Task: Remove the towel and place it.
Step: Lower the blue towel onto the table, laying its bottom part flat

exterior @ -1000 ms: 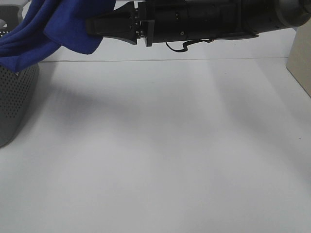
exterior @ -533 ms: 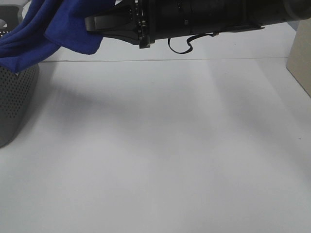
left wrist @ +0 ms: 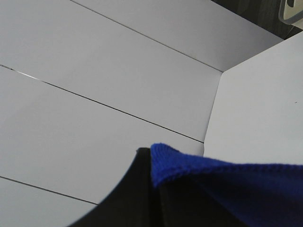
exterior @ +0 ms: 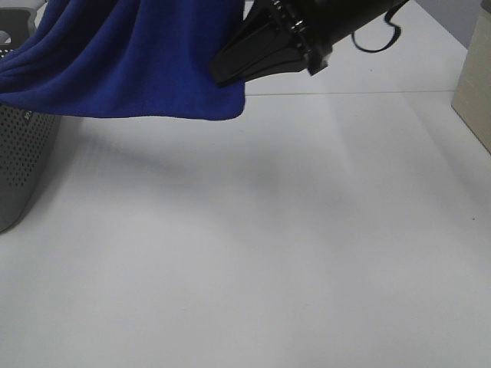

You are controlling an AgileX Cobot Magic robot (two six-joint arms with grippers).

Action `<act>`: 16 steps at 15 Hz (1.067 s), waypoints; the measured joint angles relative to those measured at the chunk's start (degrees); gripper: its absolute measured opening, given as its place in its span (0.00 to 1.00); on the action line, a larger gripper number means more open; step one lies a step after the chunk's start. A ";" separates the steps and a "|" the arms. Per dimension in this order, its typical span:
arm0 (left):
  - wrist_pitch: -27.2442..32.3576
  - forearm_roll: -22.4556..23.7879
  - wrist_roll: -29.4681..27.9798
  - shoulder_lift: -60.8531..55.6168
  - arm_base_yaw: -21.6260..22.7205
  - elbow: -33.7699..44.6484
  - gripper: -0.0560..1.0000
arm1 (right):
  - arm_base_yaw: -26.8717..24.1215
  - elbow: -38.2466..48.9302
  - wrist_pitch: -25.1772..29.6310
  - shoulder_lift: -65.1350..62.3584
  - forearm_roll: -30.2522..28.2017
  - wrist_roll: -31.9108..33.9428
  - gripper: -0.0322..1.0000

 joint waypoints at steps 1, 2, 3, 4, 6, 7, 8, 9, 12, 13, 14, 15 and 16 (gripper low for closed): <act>0.17 0.00 0.00 0.00 0.00 0.00 0.05 | -1.26 0.00 -0.06 -1.55 -1.95 2.58 0.05; 0.40 0.00 0.00 0.00 0.00 0.00 0.05 | -2.35 0.00 -0.06 -3.09 -4.93 4.87 0.06; 0.80 0.00 -0.06 0.00 0.00 0.00 0.05 | -3.09 0.00 -0.06 -4.64 -8.48 7.39 0.07; 1.03 0.00 -0.46 0.00 0.00 0.00 0.05 | -3.67 -0.34 -0.06 -6.19 -12.61 9.97 0.09; 1.20 0.00 -2.69 0.00 0.00 0.00 0.05 | -3.84 -0.46 0.00 -9.17 -19.77 15.13 0.10; 1.15 0.00 -3.38 0.00 0.00 0.00 0.05 | -3.84 -0.46 0.00 -9.85 -21.08 15.81 0.11; 1.15 0.00 -5.21 0.00 0.00 0.00 0.05 | -3.90 -0.46 0.06 -11.34 -23.49 17.02 0.11; 0.86 0.00 -7.39 0.00 0.06 0.00 0.05 | -3.90 -0.57 0.11 -12.83 -25.38 17.93 0.12; -5.56 0.11 -14.44 0.00 1.26 0.00 0.05 | -3.90 -6.93 0.29 -16.27 -33.80 18.74 0.12; -6.76 0.17 -14.84 0.00 1.38 0.00 0.05 | -3.90 -8.59 0.29 -16.33 -35.01 18.79 0.12; -9.17 0.23 -15.18 0.00 2.18 0.00 0.05 | -3.90 -11.86 0.34 -16.39 -37.13 18.85 0.12; -12.26 -0.23 -15.76 0.00 3.09 0.00 0.05 | -3.90 -14.95 0.34 -16.39 -39.08 18.91 0.12; -14.67 -0.80 -17.19 0.00 4.35 0.00 0.05 | -3.90 -18.05 0.34 -16.39 -40.74 18.96 0.09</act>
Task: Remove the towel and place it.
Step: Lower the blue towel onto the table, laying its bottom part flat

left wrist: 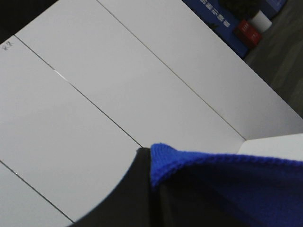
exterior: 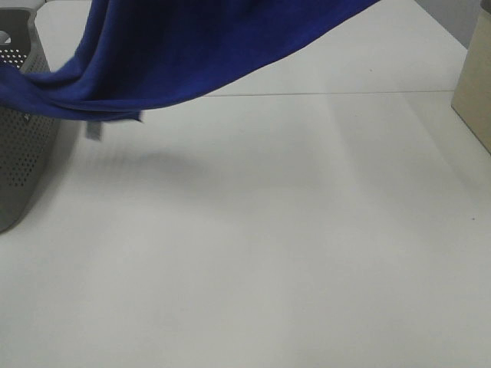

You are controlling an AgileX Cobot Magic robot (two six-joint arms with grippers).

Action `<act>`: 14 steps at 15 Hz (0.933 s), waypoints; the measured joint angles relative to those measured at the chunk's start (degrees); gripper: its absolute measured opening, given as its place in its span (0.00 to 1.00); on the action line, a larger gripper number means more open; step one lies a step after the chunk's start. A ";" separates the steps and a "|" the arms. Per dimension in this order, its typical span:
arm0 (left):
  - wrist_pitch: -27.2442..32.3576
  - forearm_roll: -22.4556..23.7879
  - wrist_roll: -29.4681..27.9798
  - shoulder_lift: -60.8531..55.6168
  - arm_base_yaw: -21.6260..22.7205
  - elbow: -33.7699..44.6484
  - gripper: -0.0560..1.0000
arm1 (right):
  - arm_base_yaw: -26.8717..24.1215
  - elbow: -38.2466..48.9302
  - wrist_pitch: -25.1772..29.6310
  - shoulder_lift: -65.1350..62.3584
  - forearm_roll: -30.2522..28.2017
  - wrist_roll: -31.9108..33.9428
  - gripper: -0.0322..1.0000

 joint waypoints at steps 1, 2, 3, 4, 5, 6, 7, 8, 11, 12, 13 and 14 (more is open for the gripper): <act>-1.60 -0.80 -1.55 0.00 1.20 0.00 0.05 | 0.00 -2.52 0.00 0.00 -1.20 0.00 0.05; -2.92 -1.32 -2.92 0.00 2.29 0.00 0.05 | 0.00 -4.18 -0.46 0.00 -2.18 -0.11 0.05; -3.55 -1.49 -3.90 0.00 2.98 0.00 0.05 | 0.00 -5.10 -1.60 0.00 -2.69 -0.74 0.05; -3.90 -1.49 -4.18 0.00 3.15 0.00 0.05 | 0.00 -5.61 -3.38 0.00 -3.04 -1.78 0.05; -3.90 -1.49 -4.24 0.00 3.09 0.00 0.05 | 0.00 -5.79 -4.76 0.00 -3.04 -2.46 0.05; -3.90 -1.49 -4.30 0.11 3.09 0.00 0.05 | 0.00 -5.73 -7.79 0.00 -3.15 -4.01 0.05; -5.50 -1.49 -4.41 1.09 3.09 0.00 0.05 | 0.00 -5.73 -14.21 0.00 -3.38 -6.82 0.05; -6.30 -1.49 -4.41 1.89 3.09 0.00 0.05 | 0.00 -5.73 -16.84 0.00 -3.38 -8.42 0.05; -11.00 -1.60 -4.41 4.41 3.44 0.00 0.05 | 0.00 -5.73 -23.78 0.00 -3.90 -13.64 0.05; -12.66 -1.72 -4.41 5.04 4.07 0.00 0.05 | 0.00 -5.73 -26.30 0.00 -4.70 -14.44 0.05; -13.41 -1.95 -4.41 5.33 4.47 0.00 0.05 | 0.00 -5.73 -27.79 0.00 -5.16 -14.61 0.05; -15.24 -3.27 -4.41 6.02 5.79 0.00 0.05 | 0.00 -5.73 -31.17 0.11 -6.36 -14.73 0.05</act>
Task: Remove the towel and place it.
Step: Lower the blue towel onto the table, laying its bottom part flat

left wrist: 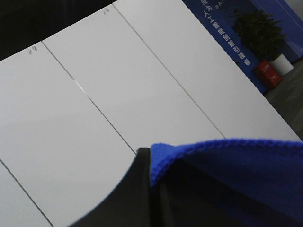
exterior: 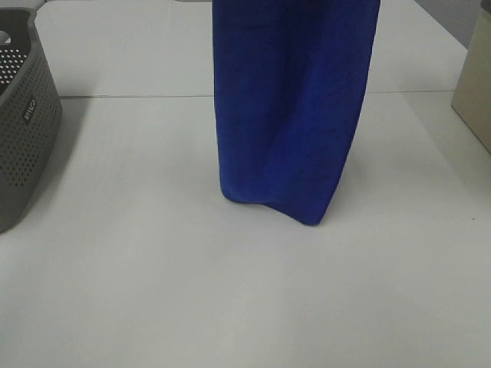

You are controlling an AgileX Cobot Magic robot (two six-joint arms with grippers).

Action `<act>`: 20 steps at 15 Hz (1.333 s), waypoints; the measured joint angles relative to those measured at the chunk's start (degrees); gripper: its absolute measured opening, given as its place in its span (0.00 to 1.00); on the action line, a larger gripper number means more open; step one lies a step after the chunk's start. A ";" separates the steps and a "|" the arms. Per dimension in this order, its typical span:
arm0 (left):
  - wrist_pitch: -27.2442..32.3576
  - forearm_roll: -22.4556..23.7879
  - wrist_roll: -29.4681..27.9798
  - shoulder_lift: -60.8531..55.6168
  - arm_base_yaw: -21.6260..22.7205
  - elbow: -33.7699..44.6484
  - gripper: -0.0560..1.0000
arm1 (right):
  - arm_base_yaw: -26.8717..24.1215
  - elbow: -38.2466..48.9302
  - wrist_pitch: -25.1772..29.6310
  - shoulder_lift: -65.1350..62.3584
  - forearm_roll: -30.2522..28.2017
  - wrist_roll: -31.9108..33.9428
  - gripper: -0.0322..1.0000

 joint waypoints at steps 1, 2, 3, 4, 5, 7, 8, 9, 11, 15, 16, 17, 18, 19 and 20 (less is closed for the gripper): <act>-2.12 -1.72 0.06 0.63 1.26 0.00 0.05 | 0.00 0.00 -3.27 0.23 -0.57 0.00 0.05; -4.07 -3.67 0.06 1.32 2.69 0.00 0.05 | 0.00 0.00 -6.70 0.86 -0.74 0.00 0.05; -5.73 -5.73 0.06 2.23 3.84 -0.57 0.05 | 0.00 0.00 -10.71 2.06 -0.74 0.00 0.05; -7.56 -7.45 0.06 3.61 4.81 -1.49 0.05 | 0.00 0.00 -14.55 3.44 -0.74 0.00 0.05; -9.11 -9.34 0.06 5.21 5.84 -2.92 0.05 | 0.00 0.00 -19.19 5.16 -0.92 0.00 0.05; -11.86 -11.17 0.06 8.71 7.79 -6.88 0.05 | 0.00 0.00 -27.62 8.31 -0.92 0.00 0.05; -12.78 -11.52 0.06 11.69 9.05 -10.54 0.05 | 0.00 0.00 -33.46 10.54 -0.92 0.00 0.05; -12.89 -11.57 0.06 13.35 9.68 -12.89 0.05 | 0.00 0.00 -36.73 11.69 -0.92 0.00 0.05; -13.01 -11.57 0.06 16.04 10.60 -16.67 0.05 | 0.00 0.00 -41.31 13.75 -0.69 0.00 0.05; -12.78 -11.12 0.06 17.88 10.60 -18.16 0.05 | 0.00 0.00 -43.95 15.41 -0.06 0.00 0.05; -12.78 -11.06 0.63 18.16 10.60 -18.16 0.05 | 0.00 0.00 -45.32 15.70 -0.06 0.00 0.05; -13.18 -11.00 1.15 18.62 10.83 -18.16 0.05 | 0.00 0.00 -47.21 16.10 -0.06 0.00 0.05; -14.44 -10.94 1.43 19.25 11.29 -18.16 0.05 | 0.00 0.00 -49.27 16.56 0.11 0.00 0.05; -15.41 -11.00 1.55 20.00 11.80 -18.16 0.05 | 0.00 -0.34 -50.36 17.42 0.52 0.00 0.05; -16.10 -11.06 1.55 20.91 12.43 -18.16 0.05 | 0.00 -1.55 -50.88 18.79 1.03 0.00 0.05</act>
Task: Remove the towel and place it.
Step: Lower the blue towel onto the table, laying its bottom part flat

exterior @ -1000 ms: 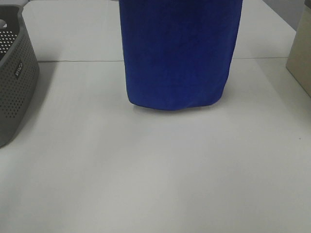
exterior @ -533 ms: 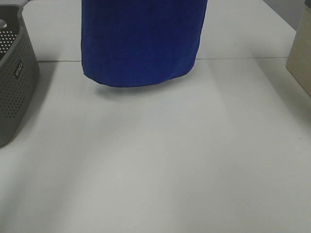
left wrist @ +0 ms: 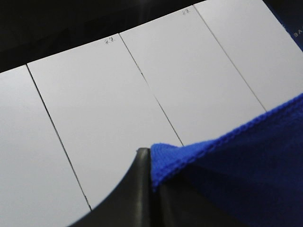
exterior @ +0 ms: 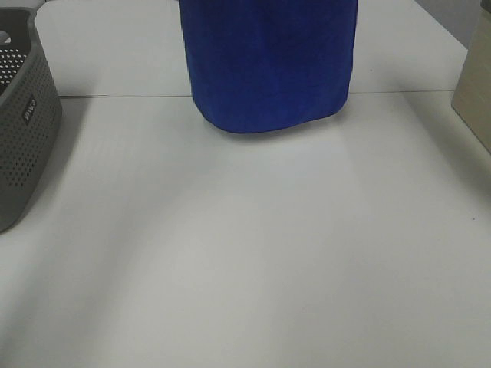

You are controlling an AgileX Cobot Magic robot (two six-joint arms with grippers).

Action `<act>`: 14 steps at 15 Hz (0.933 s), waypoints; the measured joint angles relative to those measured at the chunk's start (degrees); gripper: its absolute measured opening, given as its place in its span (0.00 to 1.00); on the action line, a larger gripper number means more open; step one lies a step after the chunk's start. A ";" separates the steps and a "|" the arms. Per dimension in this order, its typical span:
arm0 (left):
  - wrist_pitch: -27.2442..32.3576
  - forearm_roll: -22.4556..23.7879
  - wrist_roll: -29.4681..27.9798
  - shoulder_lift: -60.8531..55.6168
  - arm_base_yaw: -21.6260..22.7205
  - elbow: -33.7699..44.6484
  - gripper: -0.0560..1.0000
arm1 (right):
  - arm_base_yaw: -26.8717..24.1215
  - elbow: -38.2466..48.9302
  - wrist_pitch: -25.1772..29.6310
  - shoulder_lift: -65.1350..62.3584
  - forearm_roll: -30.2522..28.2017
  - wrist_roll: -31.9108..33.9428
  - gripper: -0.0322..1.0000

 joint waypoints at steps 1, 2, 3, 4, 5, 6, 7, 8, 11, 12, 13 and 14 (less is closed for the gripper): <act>-1.43 -0.11 0.00 2.46 1.09 -1.20 0.05 | 0.00 -3.27 -0.17 3.50 0.52 0.00 0.05; -1.60 -0.17 0.00 4.13 1.49 -2.81 0.05 | 0.00 -5.39 -0.11 5.33 0.46 0.00 0.05; -1.66 -0.17 0.00 5.21 1.78 -4.07 0.05 | 0.00 -6.59 -0.11 6.30 0.52 0.00 0.05; -1.89 -0.29 0.00 7.39 2.12 -7.22 0.05 | 0.00 -9.17 -0.11 8.19 0.63 0.00 0.05; -1.89 -0.34 0.00 10.08 2.23 -10.71 0.05 | 0.00 -11.57 -0.11 9.91 0.63 0.00 0.05; -1.89 -0.34 0.00 12.95 2.64 -15.18 0.05 | 0.00 -14.15 -0.06 11.75 0.63 0.00 0.05; -0.86 -0.34 -0.06 15.58 2.81 -19.54 0.05 | 0.00 -16.44 -0.06 13.29 0.63 0.00 0.05; 0.40 -0.29 -0.06 18.05 3.27 -24.35 0.05 | 0.00 -18.85 -0.06 15.01 0.63 0.00 0.05; 2.46 -0.11 -0.97 23.43 5.10 -34.61 0.05 | -0.23 -24.58 -0.11 18.85 0.63 0.40 0.05; 3.21 -0.11 -1.38 23.49 5.27 -35.24 0.05 | -0.34 -24.98 -0.11 19.31 0.63 0.57 0.05; 4.30 -0.11 -2.01 23.84 5.56 -35.75 0.05 | -0.46 -25.50 -0.11 19.94 0.63 1.32 0.05; 5.73 0.11 -2.46 23.95 5.67 -35.92 0.05 | -0.46 -25.61 0.11 20.45 0.63 1.55 0.05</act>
